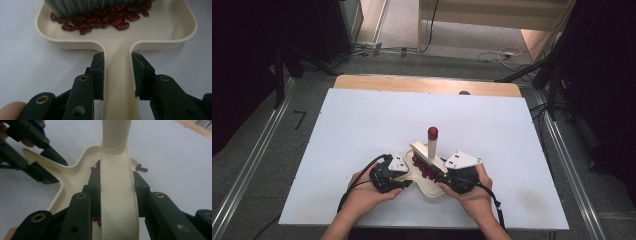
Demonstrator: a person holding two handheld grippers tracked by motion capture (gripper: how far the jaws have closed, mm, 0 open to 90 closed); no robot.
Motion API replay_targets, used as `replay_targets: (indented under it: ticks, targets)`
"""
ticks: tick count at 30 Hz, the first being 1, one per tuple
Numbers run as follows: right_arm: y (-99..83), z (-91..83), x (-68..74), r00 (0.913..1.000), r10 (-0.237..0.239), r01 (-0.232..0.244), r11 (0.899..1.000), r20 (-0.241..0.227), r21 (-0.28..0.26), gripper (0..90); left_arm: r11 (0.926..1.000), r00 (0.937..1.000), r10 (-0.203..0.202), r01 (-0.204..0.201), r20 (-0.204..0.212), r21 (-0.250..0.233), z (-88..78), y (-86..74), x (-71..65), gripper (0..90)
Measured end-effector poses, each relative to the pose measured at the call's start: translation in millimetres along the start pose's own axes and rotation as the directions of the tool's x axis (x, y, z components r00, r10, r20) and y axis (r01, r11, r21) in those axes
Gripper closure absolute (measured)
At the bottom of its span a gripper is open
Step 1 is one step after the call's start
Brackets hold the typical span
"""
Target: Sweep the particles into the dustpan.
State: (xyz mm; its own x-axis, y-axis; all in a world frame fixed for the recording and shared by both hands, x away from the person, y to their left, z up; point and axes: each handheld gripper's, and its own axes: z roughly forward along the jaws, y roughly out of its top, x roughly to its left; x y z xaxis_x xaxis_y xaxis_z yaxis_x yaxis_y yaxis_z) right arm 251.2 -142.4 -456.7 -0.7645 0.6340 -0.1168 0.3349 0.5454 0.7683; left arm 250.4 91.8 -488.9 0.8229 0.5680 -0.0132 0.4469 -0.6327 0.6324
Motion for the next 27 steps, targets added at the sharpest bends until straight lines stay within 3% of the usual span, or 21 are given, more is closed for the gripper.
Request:
replay_targets:
  ticks: [7,13,21,27]
  targets:
    - [1.8,-1.3,16.5,0.9993,0.010,-0.010,1.000,-0.037,0.000,65.6,1.0000,1.0000,-0.001,0.001,0.000,-0.002,0.4,-0.8,-0.4,66.2]
    - [2.1,-4.7,18.1,0.9976,0.032,-0.032,0.999,-0.061,0.003,65.6,1.0000,1.0000,0.000,0.000,-0.001,-0.003,-0.1,-1.7,-0.2,66.2]
    - [0.1,-13.0,8.6,0.9940,0.072,-0.073,0.997,-0.083,-0.011,65.6,0.9999,1.0000,-0.009,0.009,-0.001,-0.011,0.0,-3.8,0.6,66.2]
    - [2.1,-30.2,-12.3,0.9937,0.093,-0.097,0.994,-0.062,-0.059,65.6,0.9999,1.0000,-0.005,0.005,0.001,-0.011,0.1,-4.6,2.1,66.2]
